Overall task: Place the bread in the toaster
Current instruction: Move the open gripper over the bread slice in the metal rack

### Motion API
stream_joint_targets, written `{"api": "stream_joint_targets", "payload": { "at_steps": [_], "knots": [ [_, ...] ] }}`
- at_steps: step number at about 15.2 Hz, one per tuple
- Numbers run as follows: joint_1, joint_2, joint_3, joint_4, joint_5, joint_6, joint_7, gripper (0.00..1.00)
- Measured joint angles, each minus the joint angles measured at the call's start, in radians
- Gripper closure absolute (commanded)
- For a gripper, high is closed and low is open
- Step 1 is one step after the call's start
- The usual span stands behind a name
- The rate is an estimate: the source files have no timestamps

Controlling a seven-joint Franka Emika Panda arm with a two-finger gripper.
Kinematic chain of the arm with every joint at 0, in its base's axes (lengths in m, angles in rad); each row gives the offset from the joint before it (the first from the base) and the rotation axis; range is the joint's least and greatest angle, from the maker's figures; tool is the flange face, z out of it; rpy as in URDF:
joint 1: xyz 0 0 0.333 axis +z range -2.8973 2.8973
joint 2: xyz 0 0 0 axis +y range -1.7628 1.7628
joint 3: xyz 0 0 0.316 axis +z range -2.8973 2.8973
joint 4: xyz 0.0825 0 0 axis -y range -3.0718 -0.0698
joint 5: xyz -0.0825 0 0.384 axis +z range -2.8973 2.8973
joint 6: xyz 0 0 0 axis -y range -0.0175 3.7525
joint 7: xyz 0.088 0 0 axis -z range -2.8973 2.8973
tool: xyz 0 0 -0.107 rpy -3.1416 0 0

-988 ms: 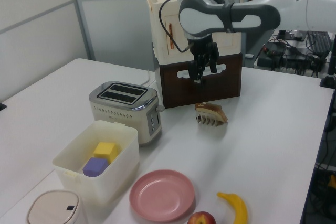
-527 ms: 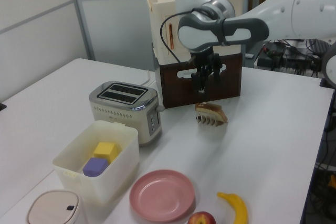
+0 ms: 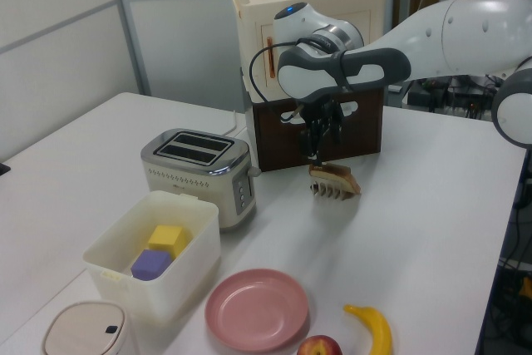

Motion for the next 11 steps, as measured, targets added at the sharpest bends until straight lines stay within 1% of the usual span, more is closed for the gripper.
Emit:
{"api": "stream_joint_targets", "payload": {
  "at_steps": [1, 3, 4, 5, 7, 8, 10, 11],
  "knots": [
    [0.000, 0.004, 0.000, 0.000, 0.000, 0.000, 0.000, 0.07],
    [0.001, 0.014, 0.000, 0.000, 0.000, 0.006, 0.000, 0.08],
    [0.001, 0.020, 0.000, 0.000, 0.000, 0.012, 0.000, 0.14],
    [0.002, 0.031, 0.000, 0.000, 0.000, 0.022, 0.000, 0.17],
    [0.003, 0.046, 0.001, 0.000, 0.000, 0.030, 0.000, 0.32],
    [0.003, 0.049, 0.001, 0.000, 0.000, 0.030, 0.000, 0.44],
    [0.004, 0.053, 0.002, 0.000, 0.000, 0.030, 0.000, 0.64],
    [0.005, 0.054, 0.002, 0.000, 0.000, 0.030, 0.000, 0.76]
  ]
}}
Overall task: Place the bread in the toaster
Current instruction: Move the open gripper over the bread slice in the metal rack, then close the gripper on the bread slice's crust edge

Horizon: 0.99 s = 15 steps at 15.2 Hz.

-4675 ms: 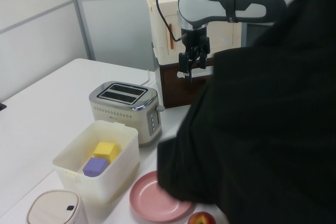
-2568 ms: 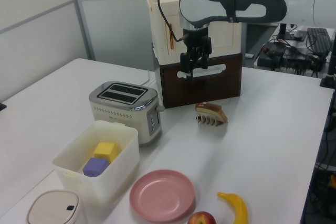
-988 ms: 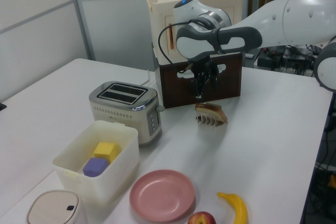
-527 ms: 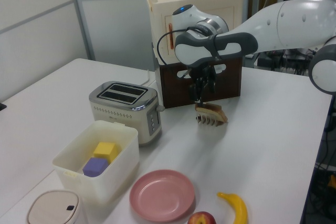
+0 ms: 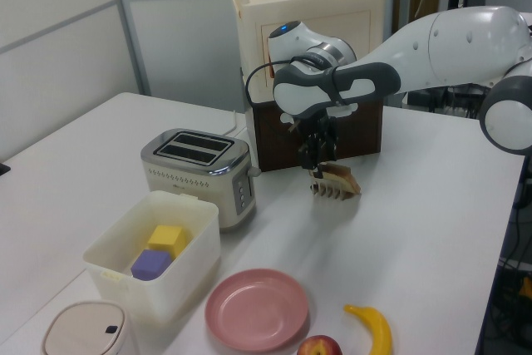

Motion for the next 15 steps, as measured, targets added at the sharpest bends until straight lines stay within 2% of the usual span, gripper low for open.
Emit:
{"api": "stream_joint_targets", "payload": {
  "at_steps": [3, 4, 9, 15],
  "knots": [
    [0.000, 0.001, 0.000, 0.000, -0.001, 0.000, -0.001, 0.94],
    [0.000, 0.001, 0.000, 0.000, -0.002, 0.000, -0.001, 0.96],
    [0.000, 0.001, 0.000, 0.003, -0.007, 0.000, -0.010, 0.98],
    [-0.002, -0.017, 0.000, 0.011, -0.050, 0.000, -0.051, 0.98]
  ]
}}
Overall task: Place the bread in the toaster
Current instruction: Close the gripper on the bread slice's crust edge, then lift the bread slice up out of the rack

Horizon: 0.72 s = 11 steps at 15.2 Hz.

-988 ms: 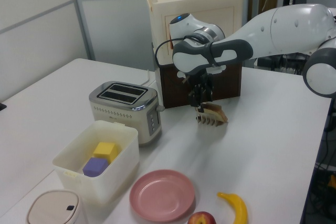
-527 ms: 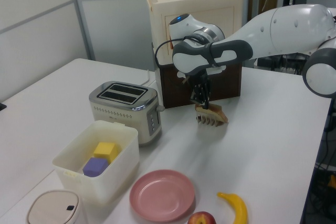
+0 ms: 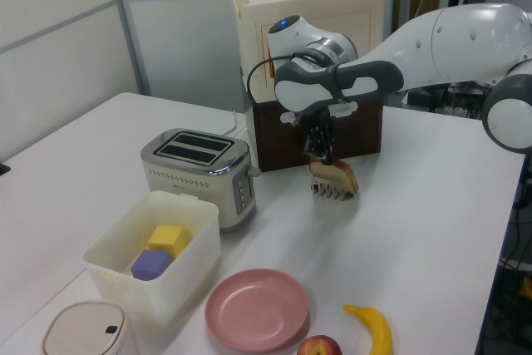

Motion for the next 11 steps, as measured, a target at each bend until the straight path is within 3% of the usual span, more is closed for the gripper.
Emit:
{"api": "stream_joint_targets", "payload": {
  "at_steps": [11],
  "knots": [
    [0.000, -0.079, 0.000, 0.056, -0.012, 0.000, 0.003, 0.99]
  ]
}}
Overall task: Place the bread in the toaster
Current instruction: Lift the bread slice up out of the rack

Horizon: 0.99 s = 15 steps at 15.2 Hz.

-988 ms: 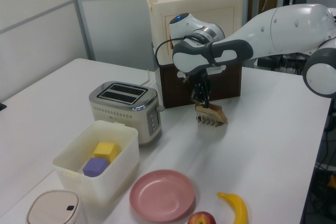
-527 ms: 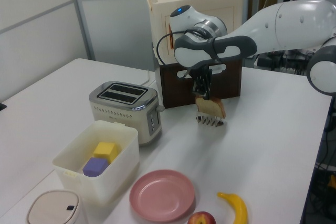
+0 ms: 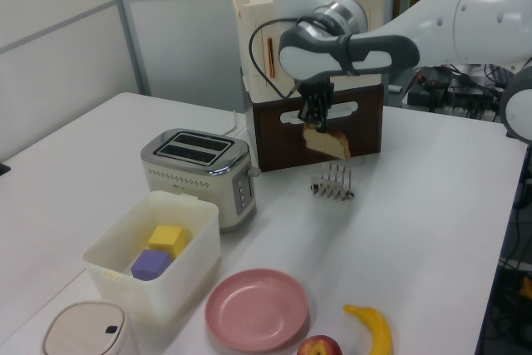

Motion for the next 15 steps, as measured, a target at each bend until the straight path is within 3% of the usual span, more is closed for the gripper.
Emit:
{"api": "stream_joint_targets", "payload": {
  "at_steps": [4, 15],
  "knots": [
    [0.000, -0.010, 0.000, 0.042, 0.056, 0.027, 0.057, 1.00],
    [0.003, -0.012, 0.012, 0.059, 0.454, 0.412, 0.155, 1.00]
  ]
}}
